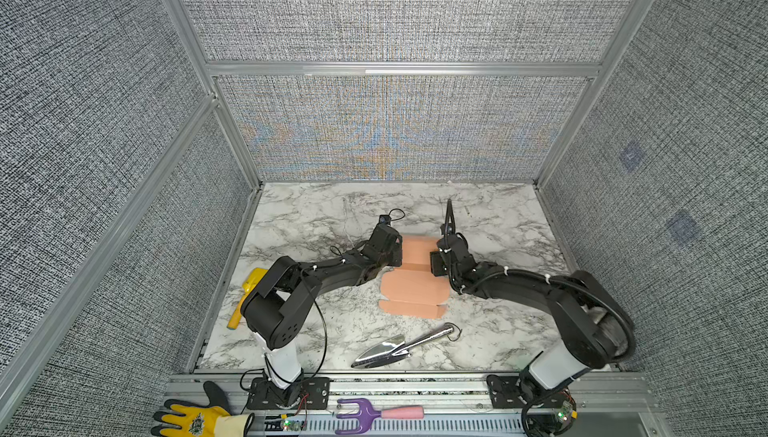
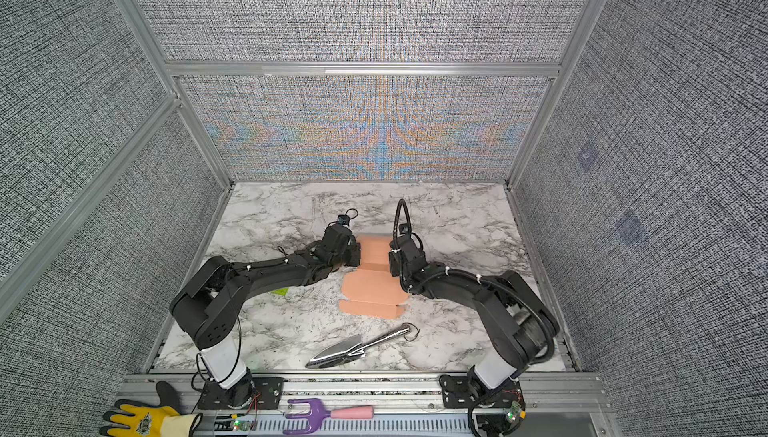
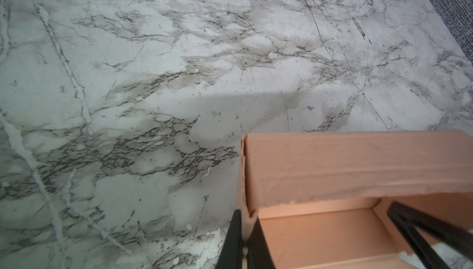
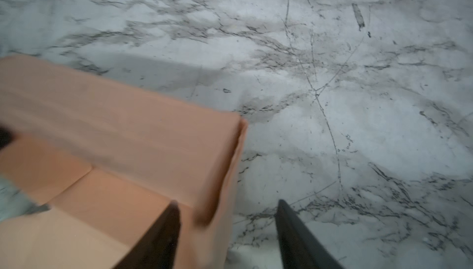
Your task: Fold the paper box
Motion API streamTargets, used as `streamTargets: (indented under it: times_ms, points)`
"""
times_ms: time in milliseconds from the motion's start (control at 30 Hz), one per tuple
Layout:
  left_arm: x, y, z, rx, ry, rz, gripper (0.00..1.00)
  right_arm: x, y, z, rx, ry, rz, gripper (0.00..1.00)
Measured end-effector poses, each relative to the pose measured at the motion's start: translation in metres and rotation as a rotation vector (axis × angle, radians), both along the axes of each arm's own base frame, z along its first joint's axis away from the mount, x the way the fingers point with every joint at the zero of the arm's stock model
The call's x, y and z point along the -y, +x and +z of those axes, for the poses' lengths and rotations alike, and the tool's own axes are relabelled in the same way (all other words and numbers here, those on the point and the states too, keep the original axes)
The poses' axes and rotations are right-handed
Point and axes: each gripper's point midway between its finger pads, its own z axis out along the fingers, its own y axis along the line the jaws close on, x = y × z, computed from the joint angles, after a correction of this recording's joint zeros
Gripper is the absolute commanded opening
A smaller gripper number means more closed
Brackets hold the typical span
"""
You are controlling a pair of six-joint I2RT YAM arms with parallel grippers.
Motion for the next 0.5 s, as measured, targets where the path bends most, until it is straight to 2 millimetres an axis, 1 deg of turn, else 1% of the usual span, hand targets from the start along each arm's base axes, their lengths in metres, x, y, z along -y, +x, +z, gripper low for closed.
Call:
streamTargets:
  times_ms: [67, 133, 200, 267, 367, 500]
  points:
    - [0.000, 0.000, 0.000, -0.004, 0.004, 0.000, 0.00, 0.003, -0.001, 0.020, 0.031, 0.051, 0.013, 0.76]
    - [0.000, 0.000, 0.001, -0.004, 0.009, -0.004, 0.00, 0.007, -0.001, 0.039, 0.060, 0.090, 0.021, 0.77]
    - [0.000, 0.000, 0.000, -0.006, 0.015, -0.007, 0.00, 0.009, -0.002, 0.051, 0.079, 0.108, 0.029, 0.77]
    - [0.000, 0.000, 0.001, -0.009, 0.018, -0.008, 0.00, 0.008, -0.004, 0.056, 0.087, 0.108, 0.051, 0.77]
    - [-0.001, -0.001, 0.001, -0.015, 0.031, -0.013, 0.00, 0.008, -0.004, 0.056, 0.081, 0.070, 0.081, 0.77]
    - [-0.001, -0.001, 0.001, -0.017, 0.052, -0.026, 0.00, 0.000, 0.004, 0.073, 0.114, 0.017, 0.152, 0.75]
